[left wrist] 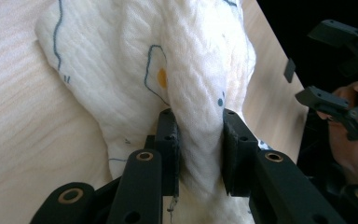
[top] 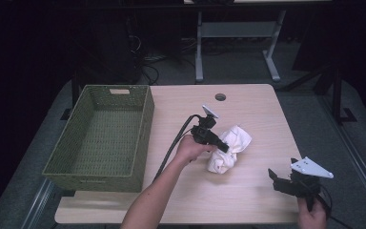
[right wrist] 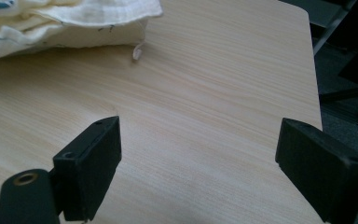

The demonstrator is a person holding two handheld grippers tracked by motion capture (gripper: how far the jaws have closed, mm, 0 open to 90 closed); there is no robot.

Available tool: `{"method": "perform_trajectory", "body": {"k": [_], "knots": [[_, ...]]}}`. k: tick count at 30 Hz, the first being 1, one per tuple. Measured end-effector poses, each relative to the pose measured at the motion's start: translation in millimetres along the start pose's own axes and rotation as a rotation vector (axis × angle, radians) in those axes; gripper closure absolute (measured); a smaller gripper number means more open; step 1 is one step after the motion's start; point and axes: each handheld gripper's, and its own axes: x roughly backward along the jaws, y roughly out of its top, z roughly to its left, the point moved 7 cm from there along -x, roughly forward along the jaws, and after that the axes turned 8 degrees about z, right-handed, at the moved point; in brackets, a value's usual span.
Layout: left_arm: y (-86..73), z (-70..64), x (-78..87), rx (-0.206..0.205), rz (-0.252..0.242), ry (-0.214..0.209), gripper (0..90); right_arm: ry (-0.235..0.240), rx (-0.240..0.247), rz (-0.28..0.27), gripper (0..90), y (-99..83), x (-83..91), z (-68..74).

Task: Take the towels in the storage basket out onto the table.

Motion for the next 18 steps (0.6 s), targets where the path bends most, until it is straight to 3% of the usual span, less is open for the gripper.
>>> {"method": "perform_trajectory", "body": {"k": [8,18], "knots": [[2.4,2.2,-8.1,0.014,-0.004,0.009,68.0,0.002,0.003,0.008,13.9,-0.7,-1.4,0.8],[2.8,2.2,-10.8,0.021,-0.013,0.019,57.1,0.005,0.002,0.008,13.9,-0.8,-1.7,1.5]]}}
